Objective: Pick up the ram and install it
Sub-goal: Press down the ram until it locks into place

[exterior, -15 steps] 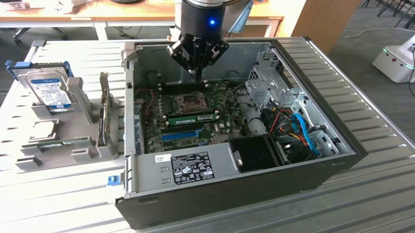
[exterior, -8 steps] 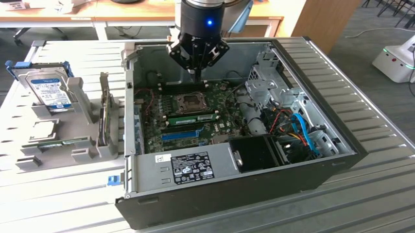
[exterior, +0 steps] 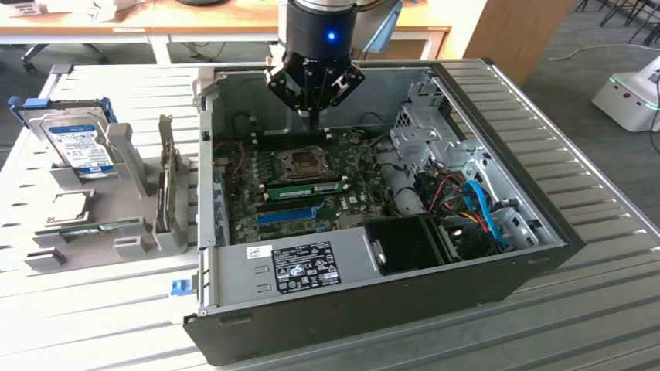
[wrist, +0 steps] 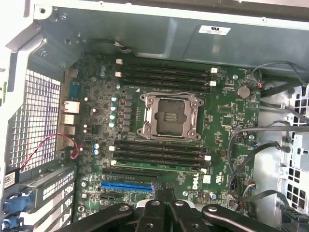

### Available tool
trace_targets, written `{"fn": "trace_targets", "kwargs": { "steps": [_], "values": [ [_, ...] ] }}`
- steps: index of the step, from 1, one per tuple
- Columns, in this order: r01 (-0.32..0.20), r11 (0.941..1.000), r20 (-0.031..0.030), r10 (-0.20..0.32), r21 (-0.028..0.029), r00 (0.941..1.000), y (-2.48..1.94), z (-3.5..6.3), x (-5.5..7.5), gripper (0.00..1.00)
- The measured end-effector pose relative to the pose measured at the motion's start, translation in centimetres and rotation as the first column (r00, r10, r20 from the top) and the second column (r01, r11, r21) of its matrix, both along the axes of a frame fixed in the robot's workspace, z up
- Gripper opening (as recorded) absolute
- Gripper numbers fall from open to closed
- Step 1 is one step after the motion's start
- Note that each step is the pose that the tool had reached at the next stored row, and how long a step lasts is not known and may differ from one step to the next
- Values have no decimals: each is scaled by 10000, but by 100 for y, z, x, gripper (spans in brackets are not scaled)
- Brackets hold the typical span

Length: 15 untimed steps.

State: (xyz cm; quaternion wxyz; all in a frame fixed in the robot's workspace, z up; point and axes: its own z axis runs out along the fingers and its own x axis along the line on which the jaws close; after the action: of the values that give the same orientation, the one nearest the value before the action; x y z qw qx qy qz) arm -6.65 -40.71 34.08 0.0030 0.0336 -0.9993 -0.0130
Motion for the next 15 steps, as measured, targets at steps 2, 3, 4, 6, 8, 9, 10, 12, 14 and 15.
{"fn": "trace_targets", "kwargs": {
  "steps": [2,3,4,6,8,9,10,12,14,15],
  "values": [
    [0,10000,0,0,0,10000,0,0,0,10],
    [0,10000,0,0,0,10000,0,0,0,10],
    [4,10000,0,-4,0,10000,0,0,0,10],
    [44,10000,0,-44,0,10000,0,0,1,10],
    [140,9999,0,-140,0,9999,0,0,2,10],
    [211,9998,0,-211,0,9998,0,0,2,10],
    [282,9996,0,-282,0,9996,0,-1,2,10],
    [427,9991,-1,-427,0,9991,0,-1,2,10],
    [446,9990,0,-446,0,9990,0,-1,2,10],
    [448,9990,0,-448,0,9990,0,-1,2,10]
  ]
}}
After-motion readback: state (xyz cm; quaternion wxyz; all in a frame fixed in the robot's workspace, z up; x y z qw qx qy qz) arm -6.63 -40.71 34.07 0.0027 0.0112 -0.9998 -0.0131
